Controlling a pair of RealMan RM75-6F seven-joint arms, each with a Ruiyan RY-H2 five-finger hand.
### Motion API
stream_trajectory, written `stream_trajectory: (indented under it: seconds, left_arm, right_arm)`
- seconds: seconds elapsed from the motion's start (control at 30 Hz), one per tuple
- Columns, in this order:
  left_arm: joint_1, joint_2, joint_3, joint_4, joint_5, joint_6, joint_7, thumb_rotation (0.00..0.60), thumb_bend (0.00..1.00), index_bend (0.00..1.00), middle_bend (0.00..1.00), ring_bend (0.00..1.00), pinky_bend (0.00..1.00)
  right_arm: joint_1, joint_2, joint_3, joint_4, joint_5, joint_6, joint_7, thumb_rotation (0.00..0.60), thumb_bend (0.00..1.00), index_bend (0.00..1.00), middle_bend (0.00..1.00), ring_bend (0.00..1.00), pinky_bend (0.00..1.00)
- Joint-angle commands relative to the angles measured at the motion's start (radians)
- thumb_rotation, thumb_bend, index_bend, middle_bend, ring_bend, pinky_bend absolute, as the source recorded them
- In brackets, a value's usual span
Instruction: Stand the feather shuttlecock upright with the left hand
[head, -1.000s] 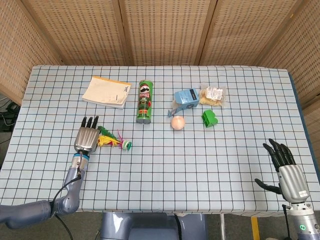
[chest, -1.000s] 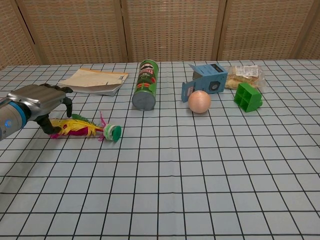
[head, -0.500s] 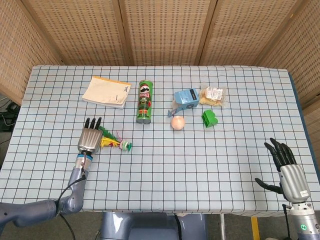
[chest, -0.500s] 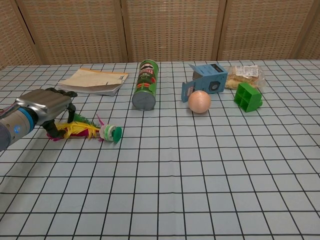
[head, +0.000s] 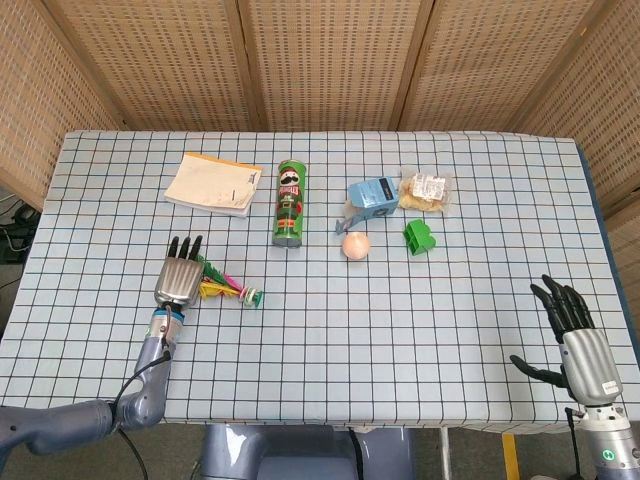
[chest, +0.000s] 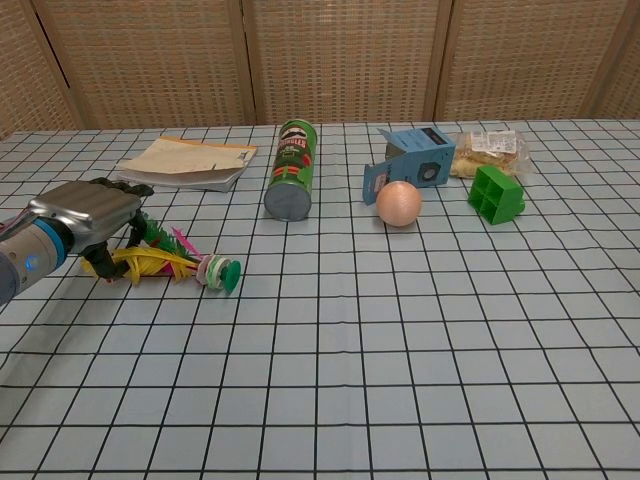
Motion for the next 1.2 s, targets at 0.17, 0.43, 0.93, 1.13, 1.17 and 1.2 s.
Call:
stream_trajectory:
  seconds: [0.17,0.43,0.93,1.13,1.17,1.2]
  left_arm:
    - [0.002,0.021,-0.004,-0.028,0.025,0.015,-0.020,0.600,0.59,0.69,0.00,0.00,0.00]
    - [0.002,0.079,-0.012,-0.115,0.047,0.051,-0.010,0.600,0.61,0.72,0.00,0.00,0.00]
    - [-0.039,0.220,-0.012,-0.299,0.158,0.176,0.153,0.600,0.61,0.73,0.00,0.00,0.00]
    - [-0.057,0.240,0.025,-0.311,0.233,0.215,0.249,0.600,0.61,0.73,0.00,0.00,0.00]
    - [-0.058,0.241,0.035,-0.309,0.255,0.223,0.262,0.600,0.61,0.73,0.00,0.00,0.00]
    - [-0.058,0.240,0.038,-0.308,0.264,0.226,0.266,0.600,0.61,0.73,0.00,0.00,0.00]
  right_arm:
    - [0.000,0.000,0.001,0.000,0.001,0.000,0.001,0.600,0.06,0.11,0.00,0.00,0.01]
    - [-0.001,0.002,0.001,-0.002,-0.002,0.005,0.006,0.600,0.06,0.11,0.00,0.00,0.01]
    - [-0.003,0.004,0.002,-0.006,-0.004,0.010,0.012,0.600,0.06,0.11,0.00,0.00,0.01]
    - [-0.004,0.007,0.003,-0.007,-0.003,0.013,0.024,0.600,0.06,0.11,0.00,0.00,0.01]
    - [-0.004,0.008,0.004,-0.007,-0.003,0.012,0.026,0.600,0.06,0.11,0.00,0.00,0.01]
    - [-0.004,0.008,0.003,-0.007,-0.002,0.012,0.029,0.600,0.06,0.11,0.00,0.00,0.01]
